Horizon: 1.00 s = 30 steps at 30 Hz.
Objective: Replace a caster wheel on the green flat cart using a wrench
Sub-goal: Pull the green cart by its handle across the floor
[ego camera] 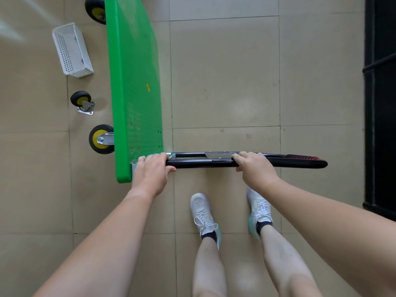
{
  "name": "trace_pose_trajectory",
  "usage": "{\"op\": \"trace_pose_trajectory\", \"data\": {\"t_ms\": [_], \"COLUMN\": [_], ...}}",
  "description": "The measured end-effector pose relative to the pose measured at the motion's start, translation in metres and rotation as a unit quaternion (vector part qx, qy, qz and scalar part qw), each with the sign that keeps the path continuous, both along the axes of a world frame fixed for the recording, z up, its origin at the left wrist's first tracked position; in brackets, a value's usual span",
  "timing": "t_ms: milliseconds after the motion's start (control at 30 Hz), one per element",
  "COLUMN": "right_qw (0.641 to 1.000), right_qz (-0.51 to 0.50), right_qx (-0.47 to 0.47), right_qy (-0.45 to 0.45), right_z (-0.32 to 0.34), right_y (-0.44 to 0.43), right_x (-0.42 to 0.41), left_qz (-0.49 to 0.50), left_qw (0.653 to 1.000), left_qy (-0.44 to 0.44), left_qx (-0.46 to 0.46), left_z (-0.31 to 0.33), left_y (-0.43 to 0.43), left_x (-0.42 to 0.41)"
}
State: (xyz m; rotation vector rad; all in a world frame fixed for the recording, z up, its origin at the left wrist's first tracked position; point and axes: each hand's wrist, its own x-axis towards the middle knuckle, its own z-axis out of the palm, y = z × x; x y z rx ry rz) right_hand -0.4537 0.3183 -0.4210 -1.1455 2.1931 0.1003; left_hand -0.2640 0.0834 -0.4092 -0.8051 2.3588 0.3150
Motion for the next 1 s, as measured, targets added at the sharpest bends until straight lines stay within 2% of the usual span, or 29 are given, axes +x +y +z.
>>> {"op": "trace_pose_trajectory", "data": {"t_ms": [600,833,1000], "right_qw": [0.999,0.998,0.996], "right_qz": [0.010,0.003,-0.019], "right_qx": [-0.005,0.020,0.034], "right_qy": [-0.040,-0.064,-0.079], "right_z": [0.003,0.013,0.062], "right_y": [-0.079,-0.079,-0.077], "right_x": [0.060,0.061,0.047], "left_qz": [0.071,0.100,0.065], "left_qw": [0.997,0.994,0.996], "left_qy": [0.003,-0.039,-0.060], "left_qx": [0.005,0.010,0.027], "left_z": [0.004,0.017,0.064], "left_y": [-0.064,-0.039,-0.006], "left_x": [0.071,0.054,0.015]}}
